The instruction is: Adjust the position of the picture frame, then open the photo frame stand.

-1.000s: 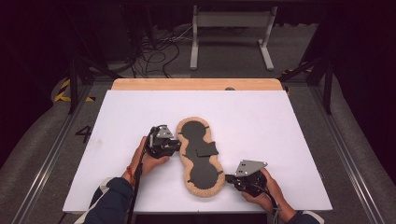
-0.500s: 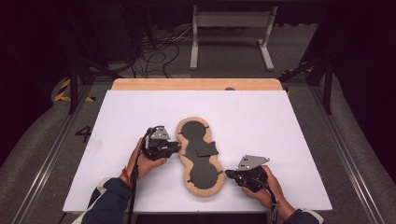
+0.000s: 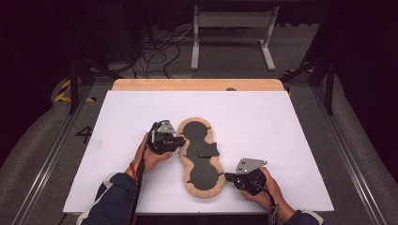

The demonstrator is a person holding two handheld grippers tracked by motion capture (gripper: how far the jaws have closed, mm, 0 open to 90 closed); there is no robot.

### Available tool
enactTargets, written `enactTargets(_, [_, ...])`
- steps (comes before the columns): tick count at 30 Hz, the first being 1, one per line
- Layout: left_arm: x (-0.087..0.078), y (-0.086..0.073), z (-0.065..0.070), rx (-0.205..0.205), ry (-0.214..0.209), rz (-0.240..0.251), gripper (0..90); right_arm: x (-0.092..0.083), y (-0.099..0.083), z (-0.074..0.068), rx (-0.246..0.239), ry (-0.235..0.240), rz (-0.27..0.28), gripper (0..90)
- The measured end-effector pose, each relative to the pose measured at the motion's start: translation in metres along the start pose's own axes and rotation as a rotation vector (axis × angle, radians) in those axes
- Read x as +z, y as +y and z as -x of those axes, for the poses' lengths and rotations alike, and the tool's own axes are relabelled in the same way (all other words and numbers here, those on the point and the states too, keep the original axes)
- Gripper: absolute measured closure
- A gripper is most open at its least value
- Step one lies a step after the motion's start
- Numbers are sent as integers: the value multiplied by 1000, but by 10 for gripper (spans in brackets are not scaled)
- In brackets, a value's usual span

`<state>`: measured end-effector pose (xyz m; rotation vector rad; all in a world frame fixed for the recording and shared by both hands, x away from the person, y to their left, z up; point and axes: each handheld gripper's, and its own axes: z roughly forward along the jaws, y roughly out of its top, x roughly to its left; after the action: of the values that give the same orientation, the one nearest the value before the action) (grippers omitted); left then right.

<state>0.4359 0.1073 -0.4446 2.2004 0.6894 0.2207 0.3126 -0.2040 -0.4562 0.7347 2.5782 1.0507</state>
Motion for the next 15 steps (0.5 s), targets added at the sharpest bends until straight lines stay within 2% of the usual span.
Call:
enactTargets(2, [0,2,0,-1,-2,-2,790,0,1,-1,-4,0,-1,900])
enactTargets(3, [1,6,-1,-2,-29,6,773,1,1,-3,-9,3,-1,900])
enactTargets(4, [1,6,-1,-2,-29,6,741,1,1,-3,-9,3,-1,900])
enactTargets(5, [5,9,1,7,-50,0,741,1,2,-3,-11,8,0,900])
enactTargets(7, [10,16,6,46,-37,-15,731,2,3,-5,-16,10,-1,900])
enactTargets(8, [14,21,7,41,-69,-28,736,2,3,-6,-20,7,-3,900])
enactTargets(9, [17,22,9,45,-63,-32,746,3,4,-7,-27,3,-2,900])
enactTargets(10, [18,24,12,71,-28,-38,754,3,4,-8,-26,2,-2,900])
enactTargets(11, [16,25,12,78,-15,-32,751,3,4,-9,-30,-2,-2,900])
enactTargets(13, [7,23,10,42,-27,18,750,3,3,-9,-27,0,2,900])
enactTargets(15, [-3,18,7,30,-8,41,762,3,1,-9,-14,1,11,900])
